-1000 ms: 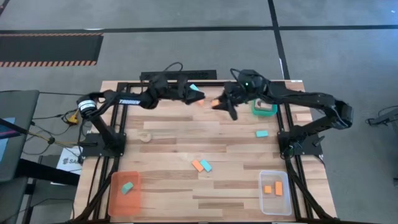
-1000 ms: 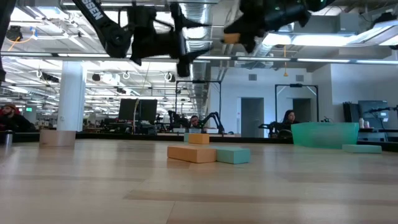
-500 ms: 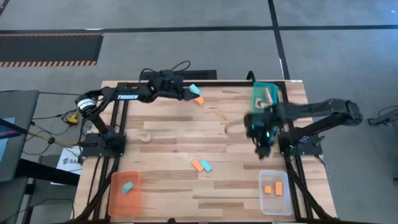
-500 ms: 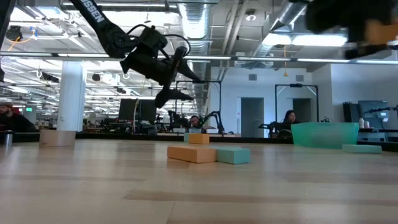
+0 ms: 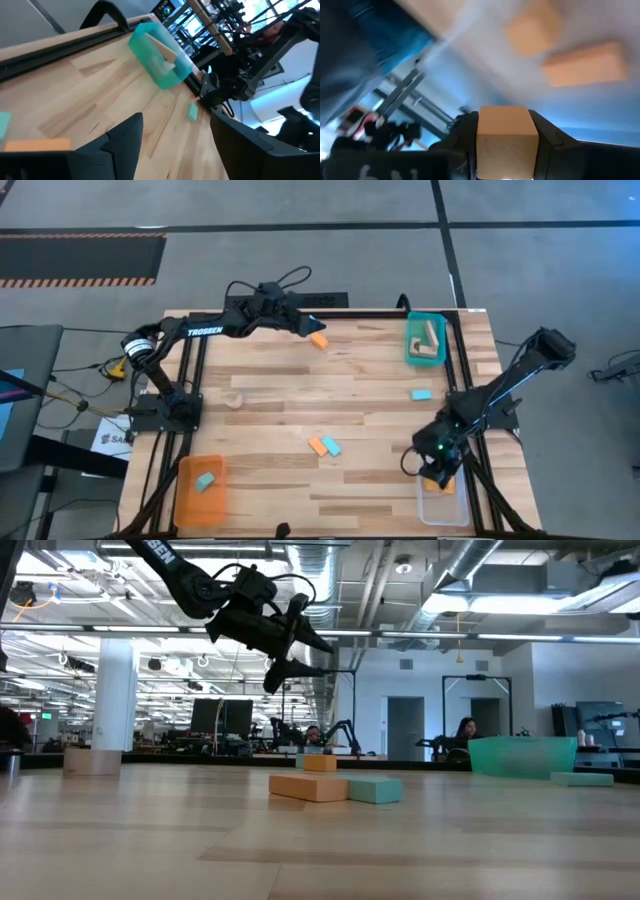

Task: Sort & place blocks by color
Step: Put the yellow block into the transparent bin

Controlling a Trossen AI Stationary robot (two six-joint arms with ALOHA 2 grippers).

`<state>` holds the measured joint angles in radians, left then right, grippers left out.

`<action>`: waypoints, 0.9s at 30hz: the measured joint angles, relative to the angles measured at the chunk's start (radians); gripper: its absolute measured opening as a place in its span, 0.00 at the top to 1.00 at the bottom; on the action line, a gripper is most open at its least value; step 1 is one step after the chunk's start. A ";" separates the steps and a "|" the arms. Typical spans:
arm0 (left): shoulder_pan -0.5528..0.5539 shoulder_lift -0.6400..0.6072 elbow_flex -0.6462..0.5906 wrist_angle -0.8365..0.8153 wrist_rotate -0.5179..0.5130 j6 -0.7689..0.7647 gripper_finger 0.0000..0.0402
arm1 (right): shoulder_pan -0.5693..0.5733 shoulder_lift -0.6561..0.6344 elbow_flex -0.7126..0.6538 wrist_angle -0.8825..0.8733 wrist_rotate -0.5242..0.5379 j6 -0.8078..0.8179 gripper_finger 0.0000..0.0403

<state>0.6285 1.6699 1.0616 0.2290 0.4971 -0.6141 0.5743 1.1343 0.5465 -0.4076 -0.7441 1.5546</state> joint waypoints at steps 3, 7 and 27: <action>0.000 0.000 0.013 -0.010 -0.004 0.013 0.45 | 0.015 -0.001 -0.046 -0.010 0.005 0.054 0.63; 0.000 0.000 0.025 -0.013 -0.007 0.028 0.45 | 0.012 -0.011 -0.074 -0.007 0.013 0.067 0.41; -0.046 0.000 0.025 -0.224 -0.015 0.105 0.45 | -0.219 -0.188 0.045 -0.135 0.157 -0.254 0.13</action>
<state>0.5824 1.6699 1.0863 0.0051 0.4825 -0.5086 0.3555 0.9467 0.5914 -0.5422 -0.5868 1.3008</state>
